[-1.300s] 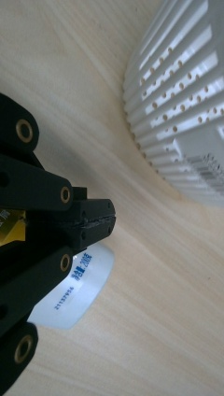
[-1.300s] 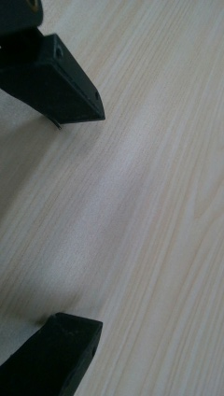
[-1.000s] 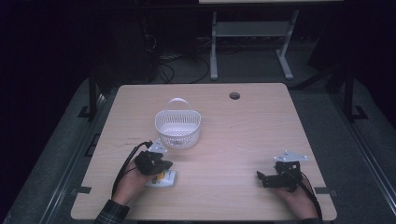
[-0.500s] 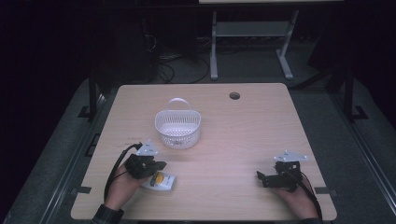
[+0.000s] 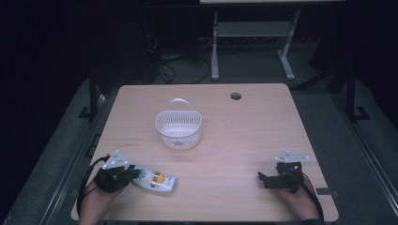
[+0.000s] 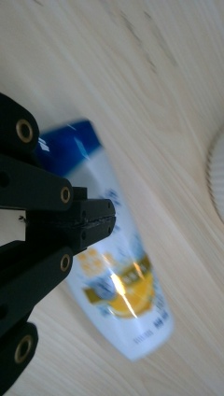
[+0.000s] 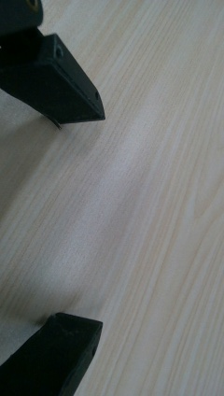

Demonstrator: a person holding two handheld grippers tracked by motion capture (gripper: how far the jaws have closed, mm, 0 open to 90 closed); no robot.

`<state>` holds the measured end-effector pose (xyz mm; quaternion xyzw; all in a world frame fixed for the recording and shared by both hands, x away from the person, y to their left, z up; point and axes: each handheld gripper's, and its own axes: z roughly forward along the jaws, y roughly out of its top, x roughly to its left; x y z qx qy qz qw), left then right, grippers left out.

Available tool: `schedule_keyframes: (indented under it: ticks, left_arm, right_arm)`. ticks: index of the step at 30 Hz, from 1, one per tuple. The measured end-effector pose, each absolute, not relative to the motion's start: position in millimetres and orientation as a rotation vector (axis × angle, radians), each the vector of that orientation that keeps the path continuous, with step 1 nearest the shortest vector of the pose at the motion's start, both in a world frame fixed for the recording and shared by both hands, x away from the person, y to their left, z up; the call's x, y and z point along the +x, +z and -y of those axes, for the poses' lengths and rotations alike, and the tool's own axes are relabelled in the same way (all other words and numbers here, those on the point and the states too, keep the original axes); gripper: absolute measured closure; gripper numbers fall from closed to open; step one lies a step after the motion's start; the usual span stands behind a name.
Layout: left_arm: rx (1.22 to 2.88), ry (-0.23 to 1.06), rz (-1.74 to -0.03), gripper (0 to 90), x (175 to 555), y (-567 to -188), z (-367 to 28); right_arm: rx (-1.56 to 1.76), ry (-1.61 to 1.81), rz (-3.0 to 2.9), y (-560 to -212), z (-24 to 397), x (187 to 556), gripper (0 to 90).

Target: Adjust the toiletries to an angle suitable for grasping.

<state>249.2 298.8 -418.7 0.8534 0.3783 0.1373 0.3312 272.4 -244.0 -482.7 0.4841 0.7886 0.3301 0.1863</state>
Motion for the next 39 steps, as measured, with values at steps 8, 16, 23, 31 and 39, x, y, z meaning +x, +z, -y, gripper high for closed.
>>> schedule_keyframes:
  ticks: [8,16,23,31,39]
  left_arm:
    - [2.151,0.388,-1.146,89.9,226.2,-428.3,-342.6]
    - [2.185,0.383,-1.15,89.9,233.7,-438.0,-338.3]
    - [2.215,0.369,-1.137,89.9,245.9,-443.4,-330.3]
    - [2.224,0.374,-1.127,90.0,258.8,-443.1,-326.6]
    - [2.226,0.376,-1.119,90.0,273.9,-443.2,-319.8]
  right_arm:
    - [1.365,0.931,-2.221,-482.7,243.9,272.4,1.2]
    - [1.366,0.93,-2.219,-482.7,243.9,272.6,1.2]
    - [1.366,0.928,-2.219,-482.7,243.9,272.6,1.2]
    - [1.367,0.929,-2.218,-482.7,243.9,272.8,1.2]
    - [1.369,0.928,-2.217,-482.7,243.8,272.8,1.2]
